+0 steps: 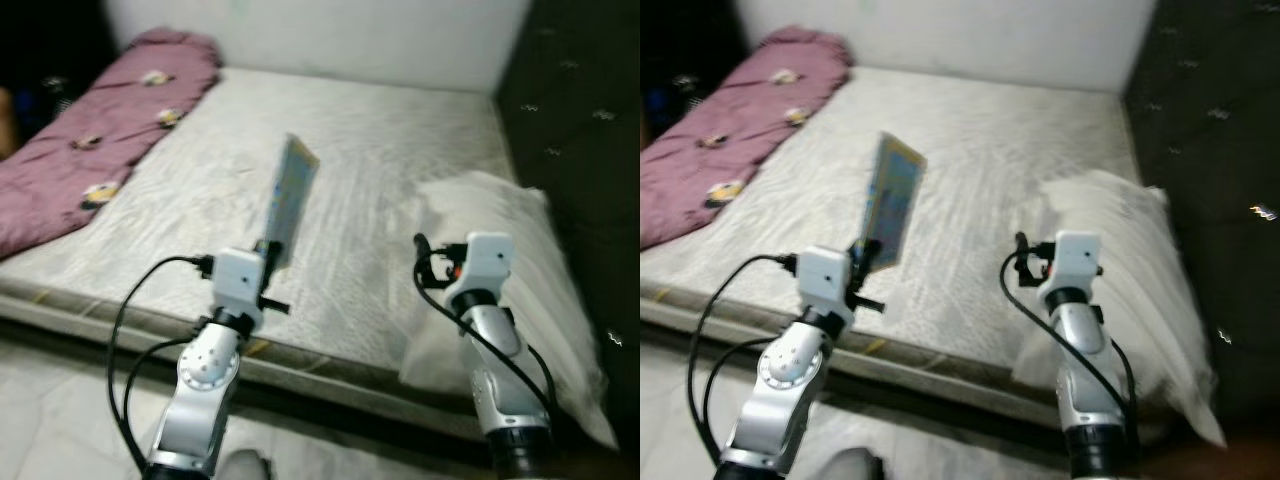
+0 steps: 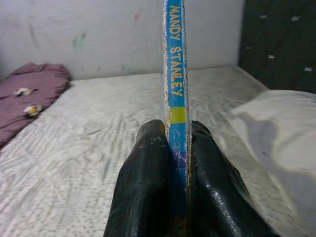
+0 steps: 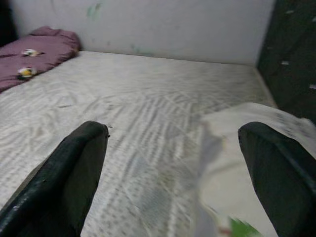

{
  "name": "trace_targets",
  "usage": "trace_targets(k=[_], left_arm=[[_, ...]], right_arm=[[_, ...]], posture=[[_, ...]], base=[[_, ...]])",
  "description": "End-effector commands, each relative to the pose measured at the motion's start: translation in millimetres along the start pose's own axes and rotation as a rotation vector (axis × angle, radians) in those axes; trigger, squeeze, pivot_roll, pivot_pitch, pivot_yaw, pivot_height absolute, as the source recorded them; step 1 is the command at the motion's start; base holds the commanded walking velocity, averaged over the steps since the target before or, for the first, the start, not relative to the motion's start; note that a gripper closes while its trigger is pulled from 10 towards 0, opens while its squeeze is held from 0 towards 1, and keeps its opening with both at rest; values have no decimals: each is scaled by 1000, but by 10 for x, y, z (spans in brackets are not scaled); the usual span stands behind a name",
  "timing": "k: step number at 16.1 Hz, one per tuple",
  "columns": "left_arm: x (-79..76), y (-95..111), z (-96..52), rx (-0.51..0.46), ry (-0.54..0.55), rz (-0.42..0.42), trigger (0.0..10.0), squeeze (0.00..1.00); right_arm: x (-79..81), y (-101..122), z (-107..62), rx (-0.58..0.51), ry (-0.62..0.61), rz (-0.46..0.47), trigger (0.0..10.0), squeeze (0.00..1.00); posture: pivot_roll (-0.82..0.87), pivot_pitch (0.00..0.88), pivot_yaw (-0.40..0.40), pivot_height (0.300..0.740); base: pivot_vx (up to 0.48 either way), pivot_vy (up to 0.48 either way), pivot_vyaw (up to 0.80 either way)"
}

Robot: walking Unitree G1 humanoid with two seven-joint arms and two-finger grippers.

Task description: Clean up the room

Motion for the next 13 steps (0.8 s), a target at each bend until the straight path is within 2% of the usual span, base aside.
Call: trace_targets(k=[1, 8, 13], left_arm=[[118, 107, 14, -47, 33, 18, 10000, 0], [107, 109, 7, -45, 35, 7, 10000, 0], [83, 77, 8, -17, 52, -13, 10000, 0]], right_arm=[[90, 48, 27, -18, 21, 6, 10000, 0], [81, 32, 18, -12, 20, 3, 10000, 0], [71, 18, 8, -7, 17, 2, 10000, 0]], posture=[[-20, 34, -17, 740], [-21, 38, -17, 740], [-20, 37, -18, 740]], base=[[375, 0, 0], [370, 0, 0], [0, 0, 0]])
Point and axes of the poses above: a point about 5 cm out from each wrist's last joint towards the gripper, its own z axis pointing out of the wrist towards the gripper, its own y axis along the axis of the wrist's last joint, x = y × z, the point moved 2 cm from there along z, pointing out of the wrist towards the gripper, and after that the axes turned 8 degrees about z, right-handed, at the moved point
